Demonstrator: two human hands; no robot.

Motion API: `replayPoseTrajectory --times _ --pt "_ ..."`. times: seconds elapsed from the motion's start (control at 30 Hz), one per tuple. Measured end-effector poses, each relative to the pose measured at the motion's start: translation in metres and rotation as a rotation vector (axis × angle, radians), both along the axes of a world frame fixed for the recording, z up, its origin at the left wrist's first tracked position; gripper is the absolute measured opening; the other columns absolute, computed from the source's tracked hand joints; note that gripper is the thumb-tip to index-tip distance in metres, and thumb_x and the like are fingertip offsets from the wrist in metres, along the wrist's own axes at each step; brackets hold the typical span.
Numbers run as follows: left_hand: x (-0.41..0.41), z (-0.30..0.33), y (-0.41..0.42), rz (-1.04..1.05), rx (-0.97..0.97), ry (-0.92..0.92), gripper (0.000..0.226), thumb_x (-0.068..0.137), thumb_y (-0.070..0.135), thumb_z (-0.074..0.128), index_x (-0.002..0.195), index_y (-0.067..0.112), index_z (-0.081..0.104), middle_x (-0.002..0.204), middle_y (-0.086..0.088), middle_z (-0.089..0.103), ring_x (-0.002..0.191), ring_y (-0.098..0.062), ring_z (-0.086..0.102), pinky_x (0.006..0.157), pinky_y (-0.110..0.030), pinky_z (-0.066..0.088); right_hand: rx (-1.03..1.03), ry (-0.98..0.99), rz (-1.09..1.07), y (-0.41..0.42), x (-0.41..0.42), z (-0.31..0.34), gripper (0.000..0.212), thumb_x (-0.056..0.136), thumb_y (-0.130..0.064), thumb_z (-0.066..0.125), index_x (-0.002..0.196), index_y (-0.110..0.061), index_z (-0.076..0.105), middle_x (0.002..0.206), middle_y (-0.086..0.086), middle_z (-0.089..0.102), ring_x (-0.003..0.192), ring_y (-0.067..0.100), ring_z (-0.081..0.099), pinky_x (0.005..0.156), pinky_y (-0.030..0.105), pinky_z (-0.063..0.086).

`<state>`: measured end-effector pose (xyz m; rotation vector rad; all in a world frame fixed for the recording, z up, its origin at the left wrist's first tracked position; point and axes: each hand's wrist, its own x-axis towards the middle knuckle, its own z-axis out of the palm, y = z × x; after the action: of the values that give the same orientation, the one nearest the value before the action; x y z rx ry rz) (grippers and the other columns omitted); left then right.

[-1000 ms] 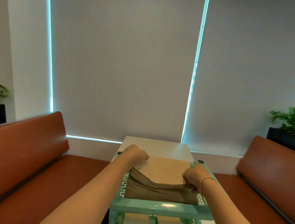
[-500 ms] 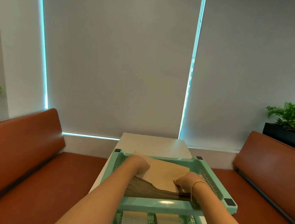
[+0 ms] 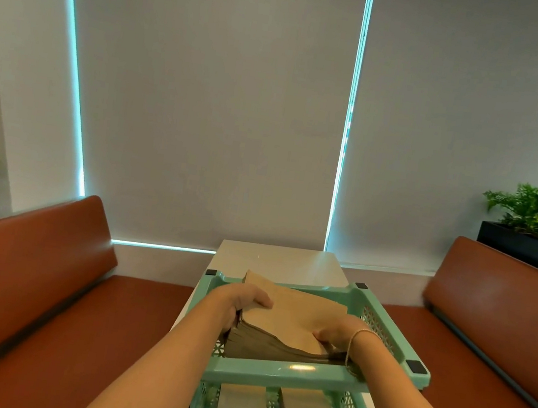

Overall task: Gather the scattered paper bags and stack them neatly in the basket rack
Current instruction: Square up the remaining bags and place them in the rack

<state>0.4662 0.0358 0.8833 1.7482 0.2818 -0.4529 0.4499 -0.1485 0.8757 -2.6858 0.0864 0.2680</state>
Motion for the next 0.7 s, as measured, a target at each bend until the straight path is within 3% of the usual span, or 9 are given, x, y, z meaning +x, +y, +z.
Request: replayPoseTrajectory --times 0.1,0.2,0.27,0.37,0.43,0.5,0.57,0.63,0.7 --pt "0.000 -0.002 0.002 0.008 -0.012 -0.018 0.012 0.081 0.009 0.067 0.082 0.005 0.055 0.077 -0.010 0.061 0.066 -0.022 0.056 0.065 -0.029 0.050 0.036 0.026 -0.006 -0.002 0.006 -0.006 0.024 0.094 -0.020 0.048 0.070 -0.019 0.045 0.073 -0.002 0.046 0.064 0.008 0.042 0.068 0.021 0.040" --pt "-0.002 0.000 0.002 -0.013 -0.055 -0.057 0.014 0.079 0.011 0.070 0.088 0.005 0.061 0.077 -0.008 0.062 0.068 -0.021 0.058 0.068 -0.031 0.050 0.298 0.080 -0.104 -0.009 0.008 -0.005 0.010 0.089 -0.020 0.060 0.087 -0.013 0.054 0.091 0.003 0.054 0.082 0.015 0.051 0.089 0.030 0.045" --pt "-0.001 0.002 0.007 -0.011 -0.047 -0.148 0.024 0.076 0.012 0.074 0.096 0.003 0.065 0.084 -0.008 0.063 0.077 -0.021 0.058 0.080 -0.034 0.047 0.514 0.138 -0.163 -0.015 0.008 -0.002 0.017 0.083 -0.018 0.067 0.087 -0.010 0.053 0.090 0.006 0.055 0.078 0.019 0.053 0.084 0.032 0.047" --pt "-0.006 0.008 0.017 -0.018 -0.179 -0.297 0.019 0.075 0.001 0.072 0.093 0.005 0.066 0.082 -0.011 0.068 0.070 -0.022 0.062 0.069 -0.031 0.054 0.875 0.110 -0.196 -0.025 0.008 0.005 0.029 0.069 0.001 0.074 0.093 -0.007 0.059 0.100 0.016 0.064 0.092 0.033 0.060 0.086 0.045 0.050" --pt "-0.008 0.010 0.023 -0.037 -0.255 -0.395 0.022 0.076 -0.005 0.068 0.092 0.009 0.065 0.083 -0.008 0.069 0.075 -0.023 0.064 0.071 -0.034 0.054 1.099 0.057 -0.205 -0.030 0.010 0.006 0.037 0.066 0.013 0.069 0.099 -0.003 0.062 0.098 0.018 0.066 0.095 0.037 0.060 0.086 0.050 0.050" --pt "-0.008 0.010 0.026 -0.083 -0.264 -0.484 0.030 0.074 -0.007 0.069 0.097 0.011 0.064 0.089 -0.007 0.070 0.085 -0.023 0.065 0.083 -0.039 0.053 1.158 -0.046 -0.188 -0.031 0.008 0.009 0.033 0.069 0.022 0.057 0.091 -0.002 0.060 0.086 0.015 0.064 0.085 0.032 0.059 0.072 0.041 0.051" --pt "-0.009 0.008 0.027 -0.103 -0.212 -0.533 0.055 0.063 -0.002 0.081 0.112 0.009 0.059 0.103 -0.009 0.069 0.099 -0.025 0.064 0.091 -0.039 0.052 1.143 -0.161 -0.186 -0.029 0.006 0.011 0.035 0.066 0.028 0.048 0.082 -0.002 0.058 0.079 0.013 0.062 0.081 0.031 0.056 0.063 0.034 0.047" --pt "-0.009 0.004 0.026 -0.120 -0.146 -0.496 0.084 0.049 0.003 0.086 0.124 0.007 0.051 0.114 -0.012 0.065 0.108 -0.026 0.061 0.088 -0.038 0.055 1.120 -0.249 -0.216 -0.027 0.007 0.007 0.036 0.062 0.031 0.044 0.073 -0.001 0.058 0.074 0.012 0.060 0.078 0.031 0.054 0.065 0.035 0.049" --pt "-0.010 -0.002 0.026 -0.136 -0.083 -0.465 0.086 0.051 -0.005 0.084 0.127 0.008 0.046 0.117 -0.012 0.062 0.108 -0.025 0.060 0.084 -0.037 0.056 1.068 -0.289 -0.255 -0.027 0.007 -0.001 0.035 0.063 0.028 0.045 0.068 -0.004 0.058 0.074 0.012 0.059 0.078 0.030 0.053 0.073 0.040 0.048"
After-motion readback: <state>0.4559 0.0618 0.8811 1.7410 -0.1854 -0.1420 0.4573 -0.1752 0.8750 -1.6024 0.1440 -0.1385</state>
